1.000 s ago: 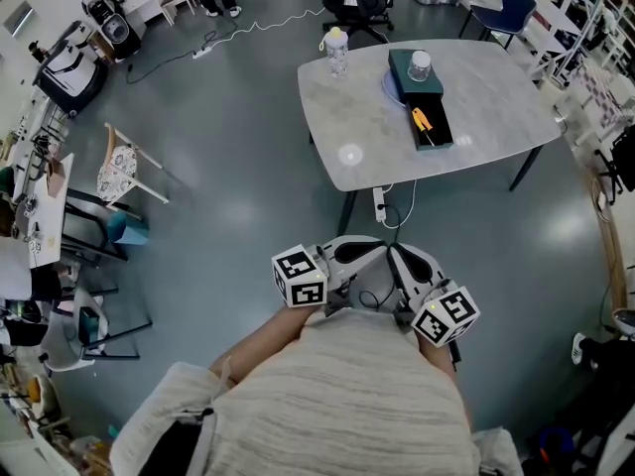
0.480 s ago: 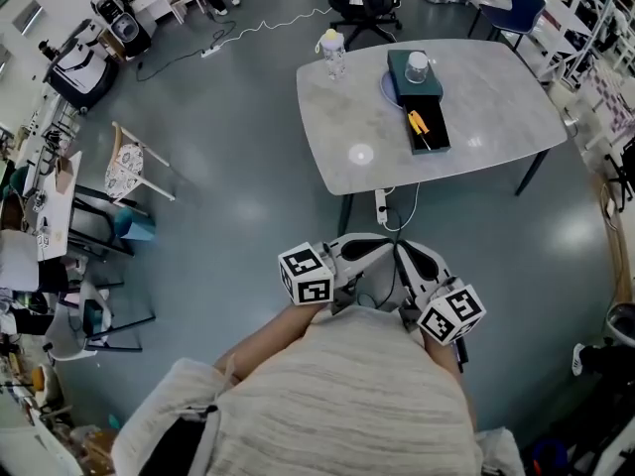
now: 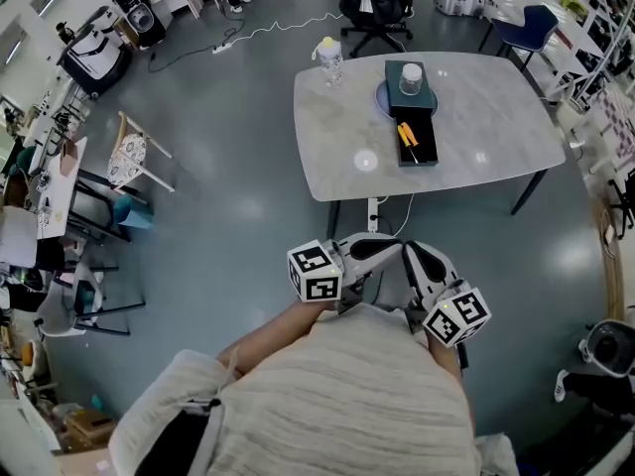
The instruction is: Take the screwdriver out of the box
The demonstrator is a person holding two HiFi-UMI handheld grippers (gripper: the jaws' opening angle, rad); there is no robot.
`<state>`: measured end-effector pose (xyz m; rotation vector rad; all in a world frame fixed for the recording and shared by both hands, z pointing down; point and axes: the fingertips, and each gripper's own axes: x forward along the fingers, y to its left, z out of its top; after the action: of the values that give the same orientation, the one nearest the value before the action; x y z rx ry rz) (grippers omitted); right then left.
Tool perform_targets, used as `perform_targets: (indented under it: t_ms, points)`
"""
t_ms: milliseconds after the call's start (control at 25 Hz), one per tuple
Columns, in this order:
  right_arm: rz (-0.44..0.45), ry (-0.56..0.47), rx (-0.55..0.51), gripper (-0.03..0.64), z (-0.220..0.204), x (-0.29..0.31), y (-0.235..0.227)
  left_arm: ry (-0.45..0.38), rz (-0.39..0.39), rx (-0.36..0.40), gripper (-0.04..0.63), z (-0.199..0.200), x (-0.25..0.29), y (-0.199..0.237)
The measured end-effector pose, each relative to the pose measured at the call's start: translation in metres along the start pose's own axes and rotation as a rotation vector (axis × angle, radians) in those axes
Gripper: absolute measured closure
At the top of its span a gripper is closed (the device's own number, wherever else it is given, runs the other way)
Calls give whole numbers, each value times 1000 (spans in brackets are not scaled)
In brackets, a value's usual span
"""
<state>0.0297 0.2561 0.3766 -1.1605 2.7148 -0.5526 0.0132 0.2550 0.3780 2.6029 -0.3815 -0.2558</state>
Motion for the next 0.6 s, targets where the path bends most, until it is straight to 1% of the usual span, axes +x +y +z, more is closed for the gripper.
perform_targets:
  t_ms: [200,400,600]
  points:
    - [-9,0,-10,604,19,-32,-31,-6,-10,-2,580,-5,46,-13]
    - [-33,-23,-12,604,36,-73,-65,2,-36,-3,580,-18,98,-29]
    - [-50,-38,-8,604,40,-103,-85,21,-46,-6,580,-33,129,-42]
